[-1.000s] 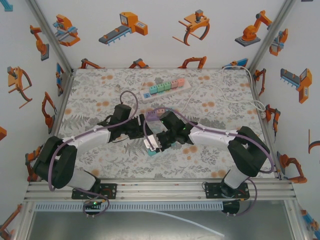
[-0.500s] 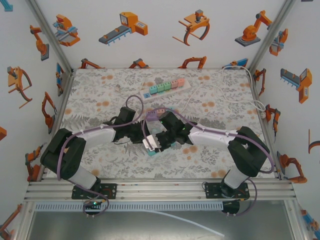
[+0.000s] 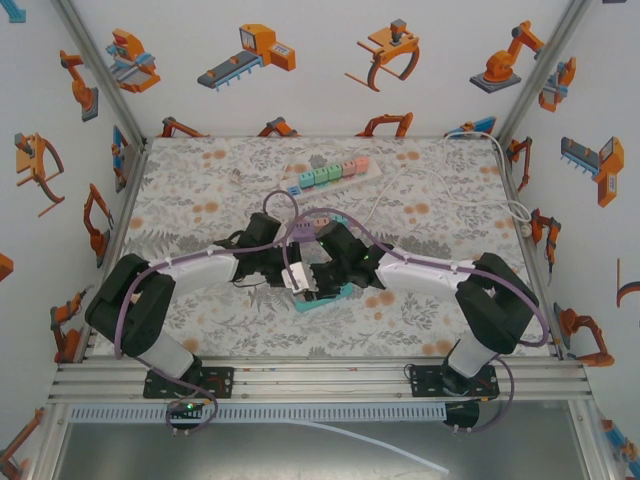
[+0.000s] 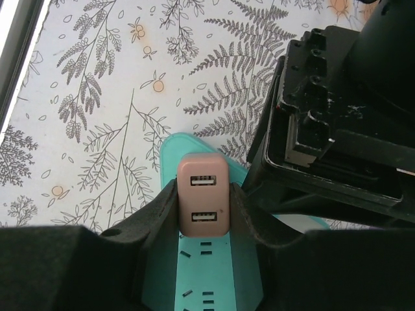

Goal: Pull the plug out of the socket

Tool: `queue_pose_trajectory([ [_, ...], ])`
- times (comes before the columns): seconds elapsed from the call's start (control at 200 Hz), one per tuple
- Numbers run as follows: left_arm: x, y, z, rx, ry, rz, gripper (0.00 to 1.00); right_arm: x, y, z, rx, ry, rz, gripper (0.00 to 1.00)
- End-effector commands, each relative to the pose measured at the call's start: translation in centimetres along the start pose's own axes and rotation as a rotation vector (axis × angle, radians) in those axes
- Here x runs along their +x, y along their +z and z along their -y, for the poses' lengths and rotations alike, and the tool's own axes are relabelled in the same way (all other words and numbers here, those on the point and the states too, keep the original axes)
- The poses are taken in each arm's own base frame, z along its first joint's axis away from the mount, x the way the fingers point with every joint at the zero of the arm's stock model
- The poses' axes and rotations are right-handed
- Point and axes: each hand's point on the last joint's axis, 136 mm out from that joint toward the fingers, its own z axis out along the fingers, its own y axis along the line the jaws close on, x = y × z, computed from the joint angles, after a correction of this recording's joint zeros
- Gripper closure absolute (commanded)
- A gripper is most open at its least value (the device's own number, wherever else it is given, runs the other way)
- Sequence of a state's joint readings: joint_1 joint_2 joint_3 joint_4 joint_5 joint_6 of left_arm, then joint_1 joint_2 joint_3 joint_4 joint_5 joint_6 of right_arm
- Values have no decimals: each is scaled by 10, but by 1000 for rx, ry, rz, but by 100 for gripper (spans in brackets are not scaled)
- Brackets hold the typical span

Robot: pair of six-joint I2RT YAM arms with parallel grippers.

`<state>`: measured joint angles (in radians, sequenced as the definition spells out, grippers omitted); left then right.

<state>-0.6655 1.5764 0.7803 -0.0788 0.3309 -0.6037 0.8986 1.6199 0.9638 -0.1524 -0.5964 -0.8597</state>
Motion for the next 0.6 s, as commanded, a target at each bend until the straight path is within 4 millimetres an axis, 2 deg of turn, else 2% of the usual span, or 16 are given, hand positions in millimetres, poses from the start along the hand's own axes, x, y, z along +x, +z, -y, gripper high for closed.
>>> queue_pose_trajectory([
  [0.0,83,7,-91,-369,24,-256,57,-57,-24,43,132,-92,130,87],
  [0.12,84,8,-96,-388,19,-250,57,-65,-30,42,123,-116,127,90],
  [0.431,83,6,-105,-435,42,-246,58,-64,-27,25,92,-172,78,91],
  [0.596,75,3,-96,-408,43,-217,57,-70,-35,23,123,-145,112,92],
])
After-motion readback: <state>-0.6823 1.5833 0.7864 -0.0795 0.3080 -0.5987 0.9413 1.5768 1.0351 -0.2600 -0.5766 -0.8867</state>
